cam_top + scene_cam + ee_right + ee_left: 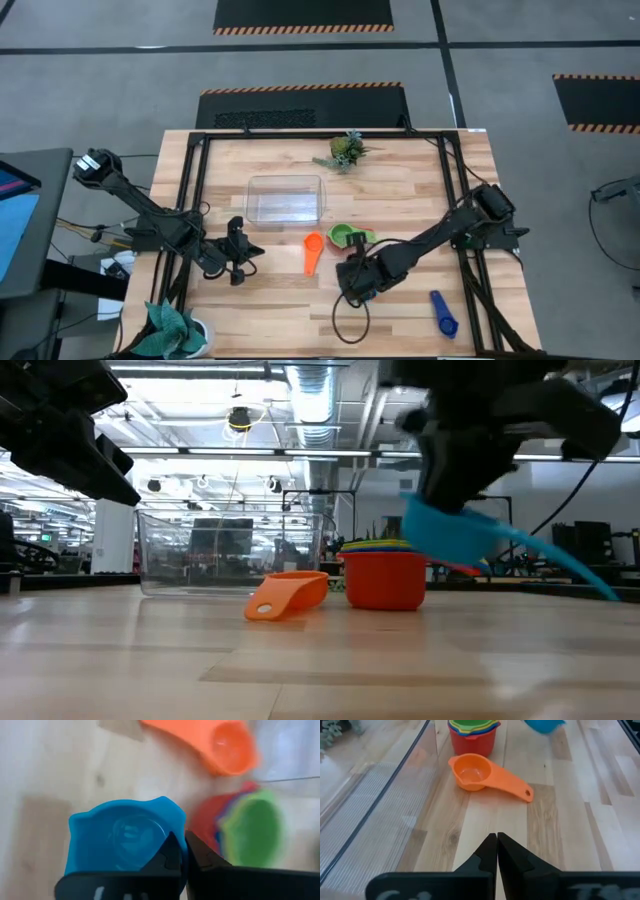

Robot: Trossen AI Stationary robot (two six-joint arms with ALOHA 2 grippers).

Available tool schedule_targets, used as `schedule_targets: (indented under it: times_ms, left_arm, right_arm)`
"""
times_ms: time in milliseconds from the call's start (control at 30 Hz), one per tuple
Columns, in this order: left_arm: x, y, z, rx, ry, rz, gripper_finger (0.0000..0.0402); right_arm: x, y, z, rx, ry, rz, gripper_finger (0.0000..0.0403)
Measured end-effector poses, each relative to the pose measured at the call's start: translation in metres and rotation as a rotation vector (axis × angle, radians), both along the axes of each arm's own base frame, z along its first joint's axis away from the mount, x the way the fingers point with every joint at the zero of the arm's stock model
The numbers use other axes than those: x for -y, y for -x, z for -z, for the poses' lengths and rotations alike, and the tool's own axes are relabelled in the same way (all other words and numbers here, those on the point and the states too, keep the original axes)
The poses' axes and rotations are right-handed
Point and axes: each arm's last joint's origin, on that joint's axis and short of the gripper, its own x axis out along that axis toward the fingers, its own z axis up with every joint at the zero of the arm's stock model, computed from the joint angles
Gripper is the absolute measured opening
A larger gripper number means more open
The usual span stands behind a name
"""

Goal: Nest measuring cups in basket
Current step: Stack the light blue measuring cup on top of the green measuring cup

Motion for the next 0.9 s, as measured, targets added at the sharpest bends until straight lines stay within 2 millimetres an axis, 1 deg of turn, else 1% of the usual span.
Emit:
schedule_targets:
  times_ms: [100, 200, 300, 467, 567, 667, 733, 833, 900]
  left_arm:
    - [0.0, 0.0, 0.0, -0.001, -0.001, 0.0, 0.0]
    - [0.0, 0.0, 0.0, -0.004, -0.003, 0.0, 0.0]
    - [0.0, 0.0, 0.0, -0.003, -0.004, -0.002, 0.0]
    - [0.0, 0.0, 0.0, -0.003, -0.005, -0.002, 0.0]
    - [0.0, 0.0, 0.0, -0.002, -0.006, -0.003, 0.0]
    - [0.0, 0.0, 0.001, -0.005, -0.008, -0.003, 0.0]
    - [-0.001, 0.001, 0.001, -0.01, -0.012, -0.003, 0.0]
    - [-0.001, 0.001, 0.001, -0.015, -0.015, -0.003, 0.0]
    - [-0.001, 0.001, 0.002, -0.018, -0.018, -0.003, 0.0]
  right_arm:
    - [0.003, 0.006, -0.013, 0.004, 0.136, -0.065, 0.0008]
    - [0.011, 0.008, -0.028, 0.02, 0.227, -0.122, 0.0007]
    - [0.024, 0.005, -0.038, -0.003, 0.29, -0.21, 0.0007]
    - [0.054, 0.0, -0.052, -0.036, 0.314, -0.27, 0.0007]
    - [0.072, -0.005, -0.053, -0.053, 0.303, -0.289, 0.0008]
    - [0.089, -0.011, -0.052, -0.063, 0.23, -0.305, 0.0009]
    - [0.099, -0.016, -0.047, -0.068, 0.185, -0.319, 0.0009]
    - [0.108, -0.021, -0.038, -0.118, 0.189, -0.35, 0.0009]
    - [0.112, -0.021, -0.037, -0.127, 0.198, -0.362, 0.0009]
